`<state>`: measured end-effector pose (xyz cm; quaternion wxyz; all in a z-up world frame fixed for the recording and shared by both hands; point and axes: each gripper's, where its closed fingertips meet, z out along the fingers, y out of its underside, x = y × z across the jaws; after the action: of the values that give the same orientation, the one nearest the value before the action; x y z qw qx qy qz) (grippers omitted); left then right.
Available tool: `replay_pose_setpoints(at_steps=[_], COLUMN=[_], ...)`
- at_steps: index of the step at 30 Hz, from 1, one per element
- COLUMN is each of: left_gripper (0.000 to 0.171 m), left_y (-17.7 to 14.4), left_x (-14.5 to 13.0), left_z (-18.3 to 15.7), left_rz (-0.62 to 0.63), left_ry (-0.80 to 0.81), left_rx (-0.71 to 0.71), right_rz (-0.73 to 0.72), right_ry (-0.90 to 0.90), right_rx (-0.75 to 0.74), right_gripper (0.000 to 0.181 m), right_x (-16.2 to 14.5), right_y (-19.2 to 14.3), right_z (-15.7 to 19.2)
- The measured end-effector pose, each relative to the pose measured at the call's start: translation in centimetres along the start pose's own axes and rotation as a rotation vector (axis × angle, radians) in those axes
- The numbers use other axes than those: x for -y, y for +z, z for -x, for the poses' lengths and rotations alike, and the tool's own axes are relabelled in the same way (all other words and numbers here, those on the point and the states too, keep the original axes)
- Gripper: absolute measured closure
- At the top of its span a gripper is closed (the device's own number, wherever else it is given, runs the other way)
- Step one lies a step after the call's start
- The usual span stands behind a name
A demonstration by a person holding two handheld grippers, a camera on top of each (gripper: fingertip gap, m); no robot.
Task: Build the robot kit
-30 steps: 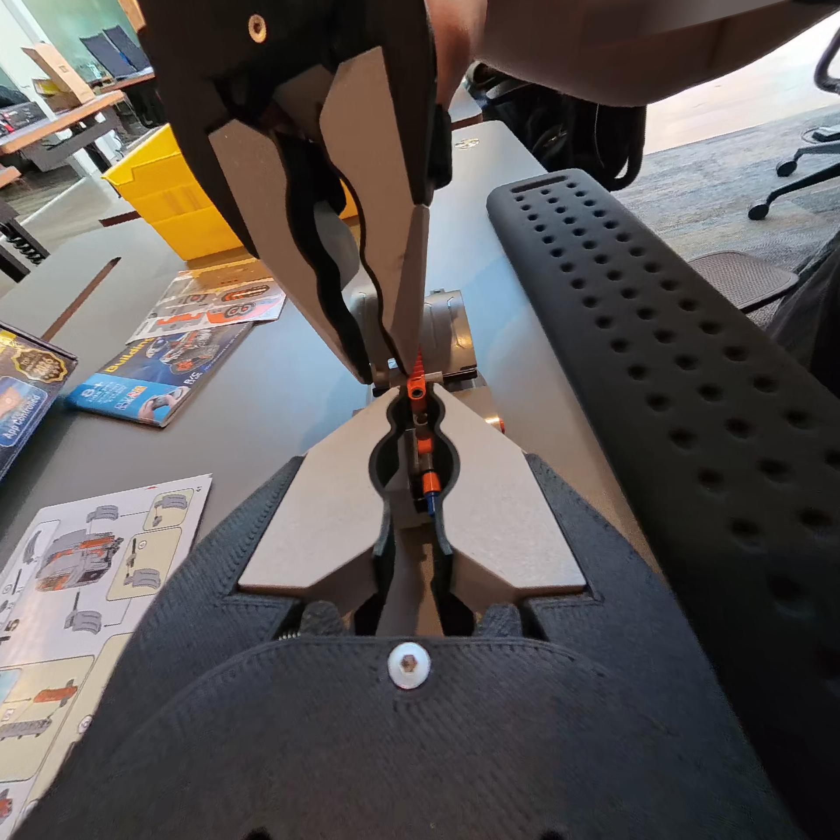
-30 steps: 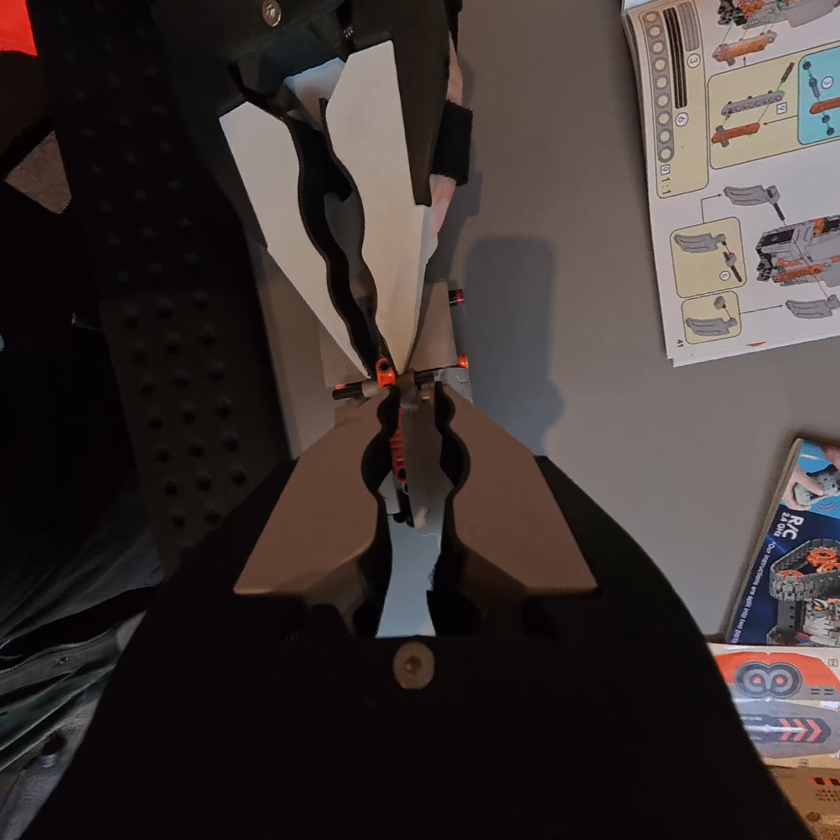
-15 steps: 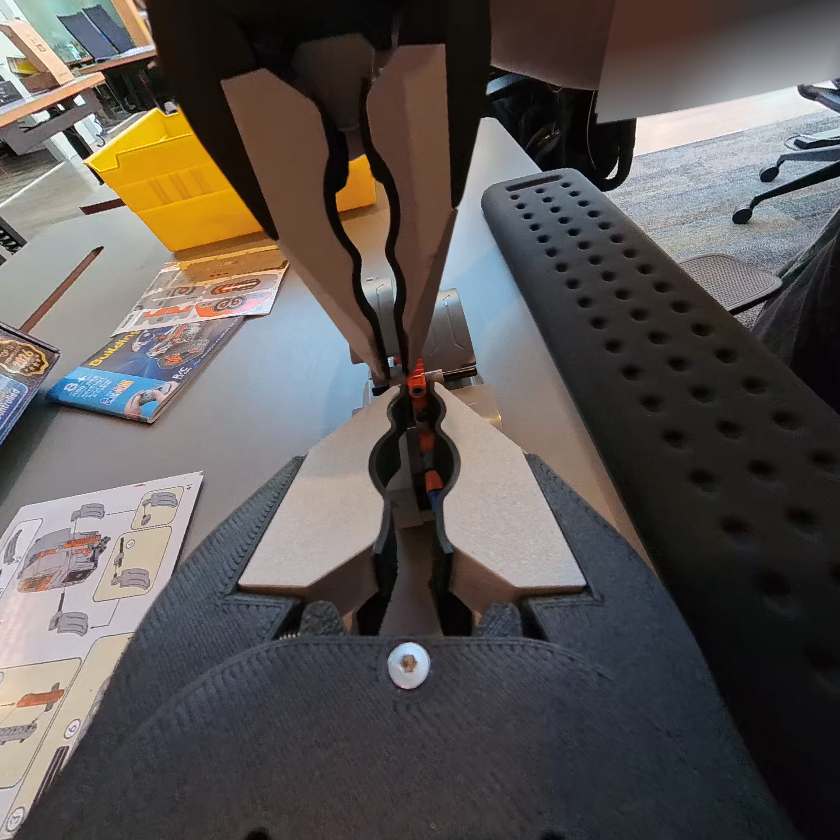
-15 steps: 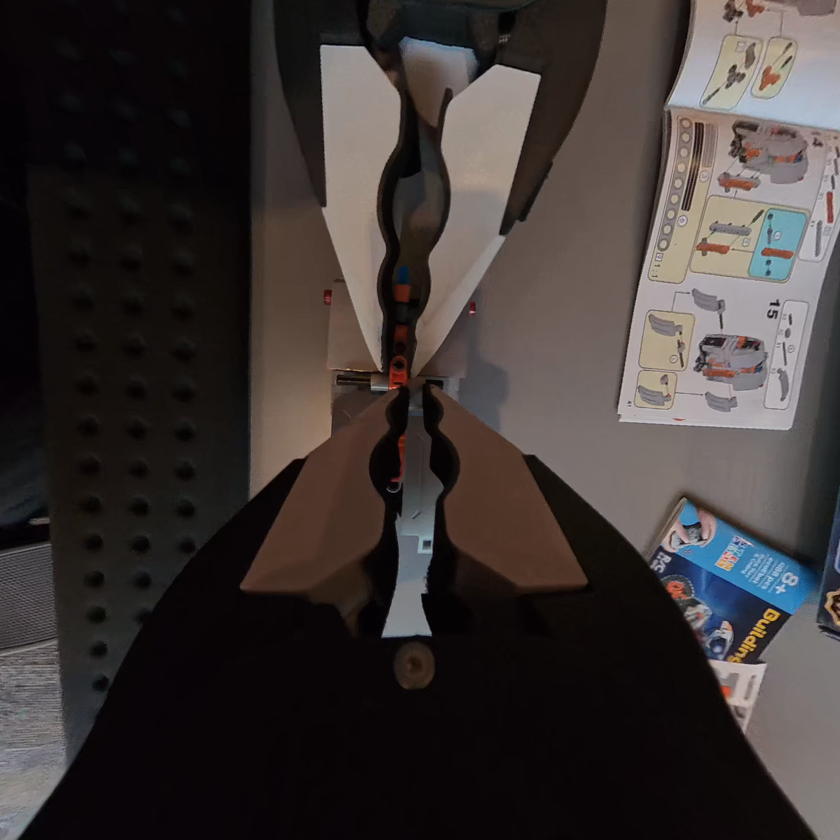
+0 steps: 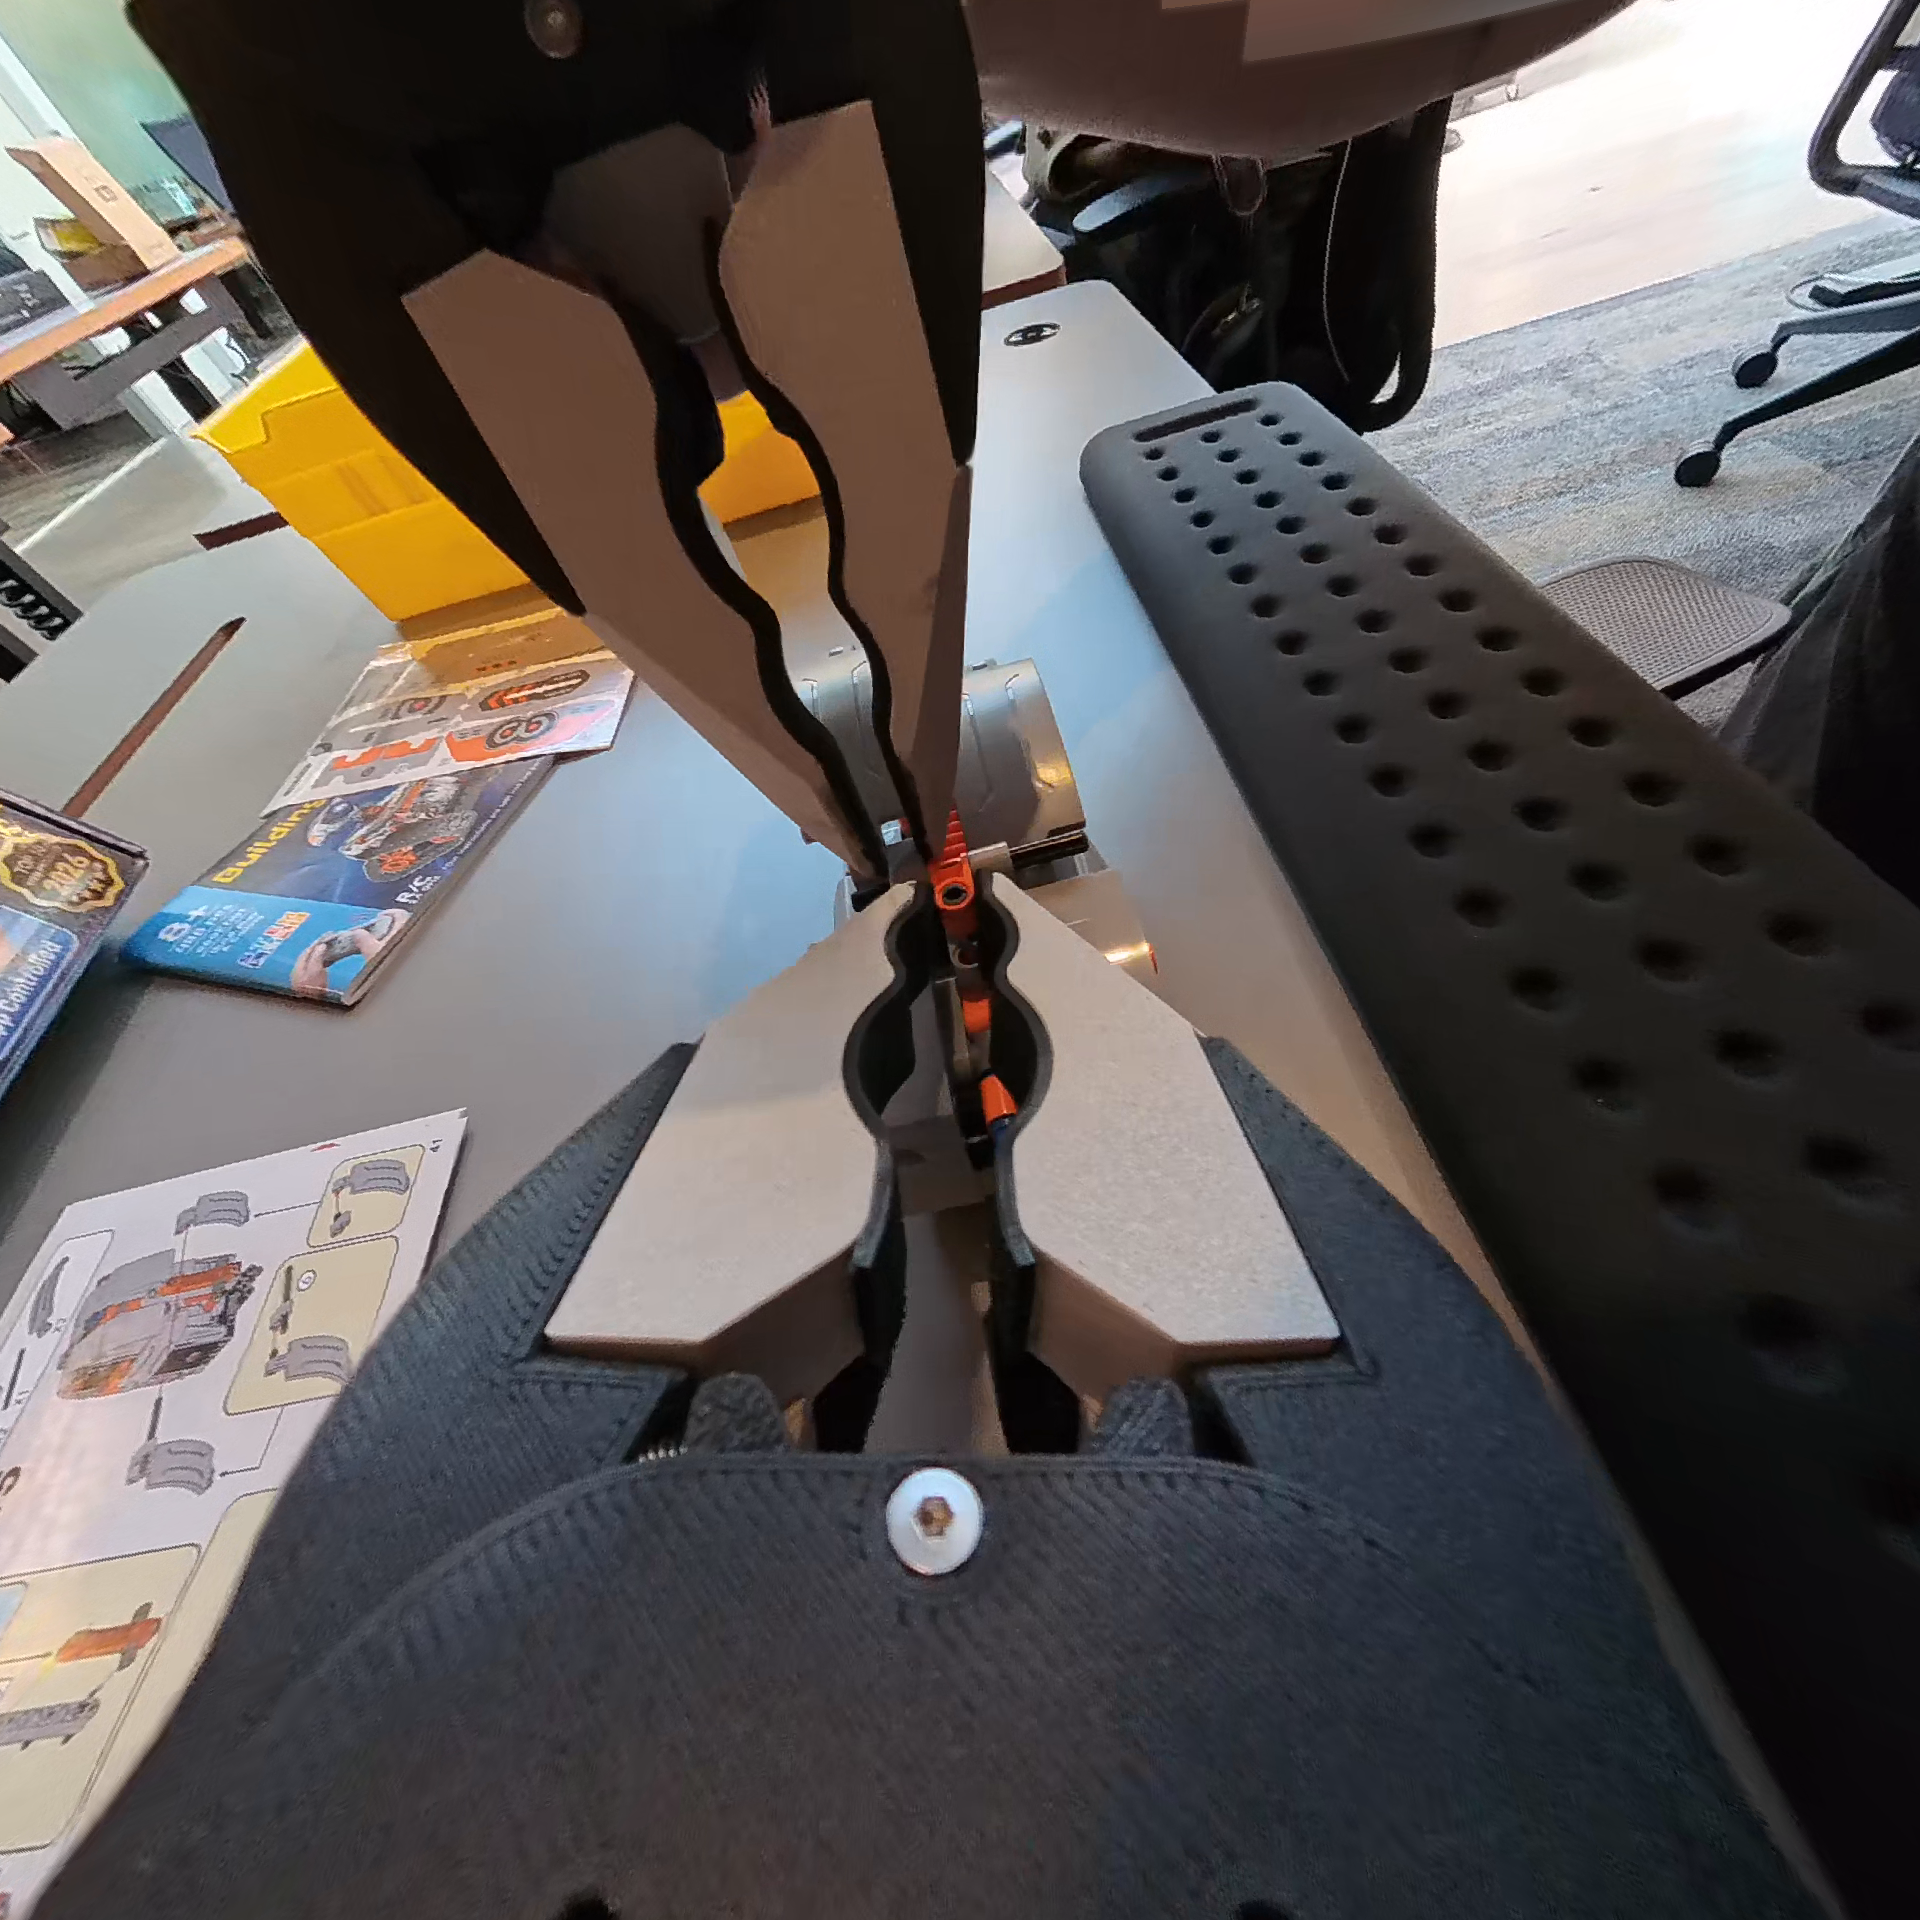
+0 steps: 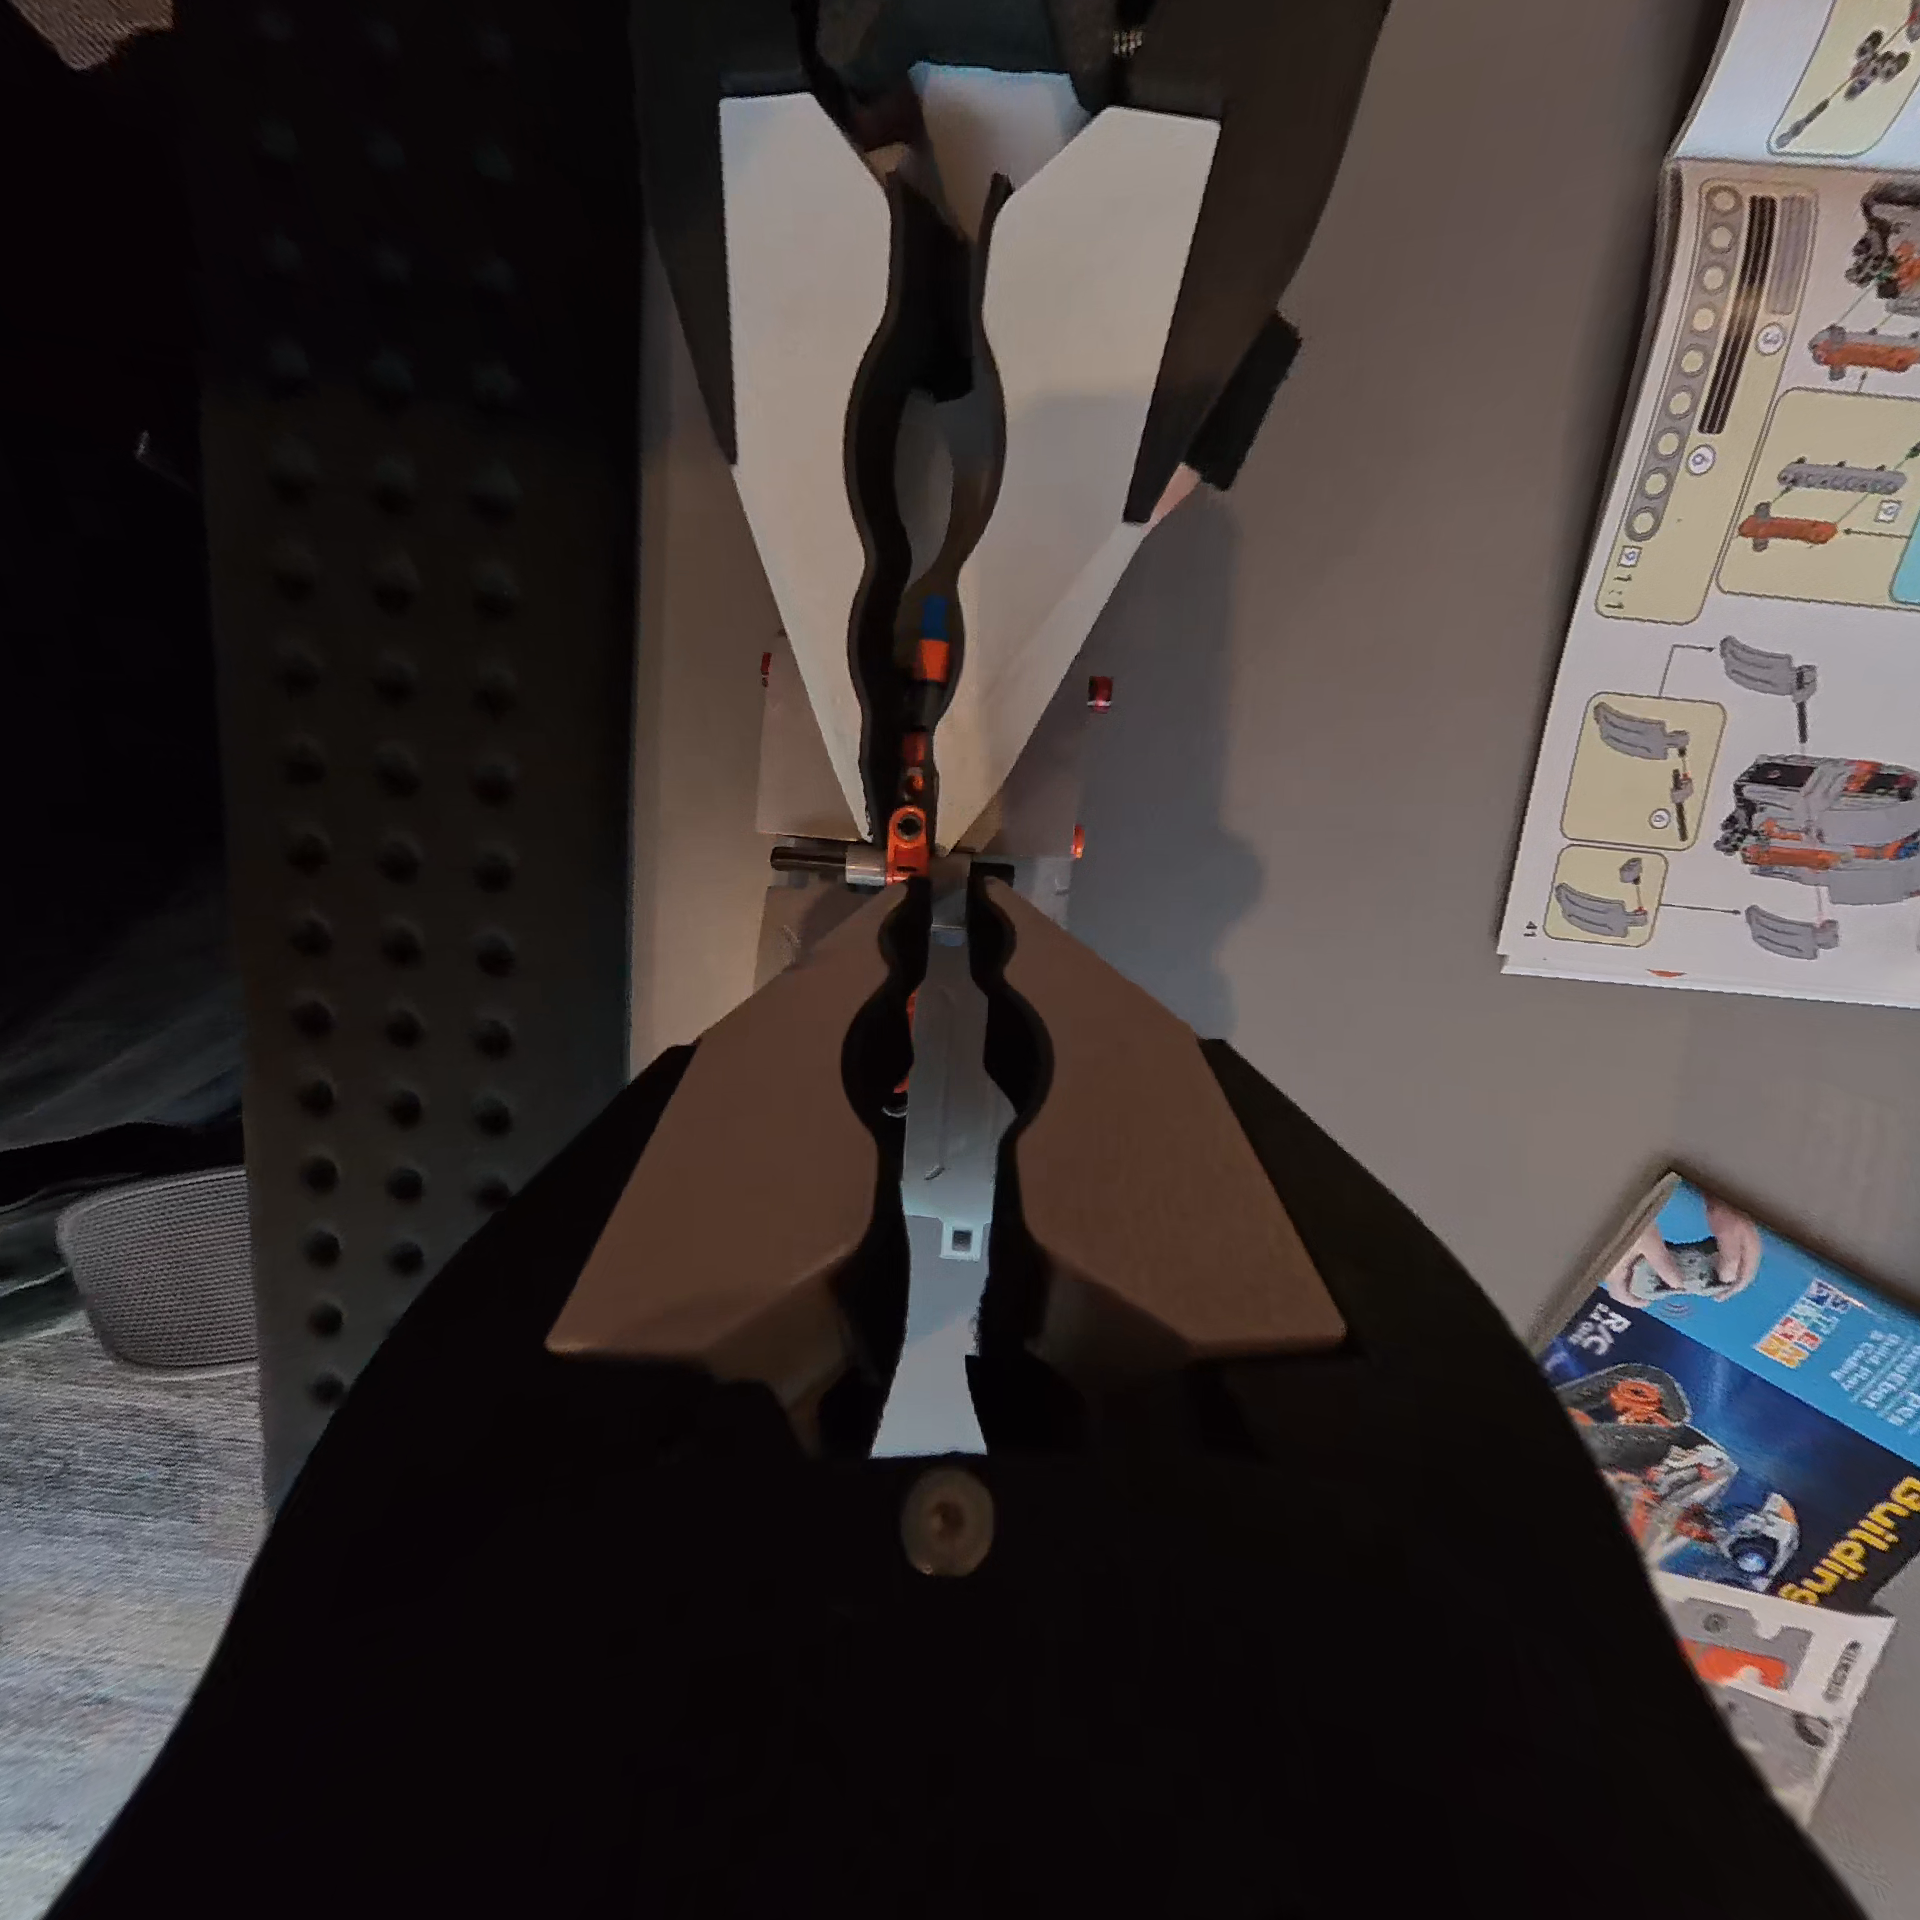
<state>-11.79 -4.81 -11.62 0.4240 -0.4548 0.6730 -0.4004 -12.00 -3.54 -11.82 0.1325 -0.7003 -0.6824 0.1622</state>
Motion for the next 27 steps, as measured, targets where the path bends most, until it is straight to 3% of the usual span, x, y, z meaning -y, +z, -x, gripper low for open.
replay_pose_setpoints(at_steps=[9, 27], left_gripper=[0.166, 0.166], left_y=[-0.03, 0.04], left_x=[-0.01, 0.06], left_z=[-0.05, -0.36], left_rz=[-0.016, -0.005], left_ry=[-0.03, -0.008], left_rx=[-0.007, -0.007], right_rz=[-0.048, 0.0], right_ry=[0.019, -0.07], right_rx=[0.0, -0.09], right_gripper=[0.177, 0.176], right_x=[0.15, 0.04], right_y=[0.03, 0.07], right_z=[-0.03, 0.38])
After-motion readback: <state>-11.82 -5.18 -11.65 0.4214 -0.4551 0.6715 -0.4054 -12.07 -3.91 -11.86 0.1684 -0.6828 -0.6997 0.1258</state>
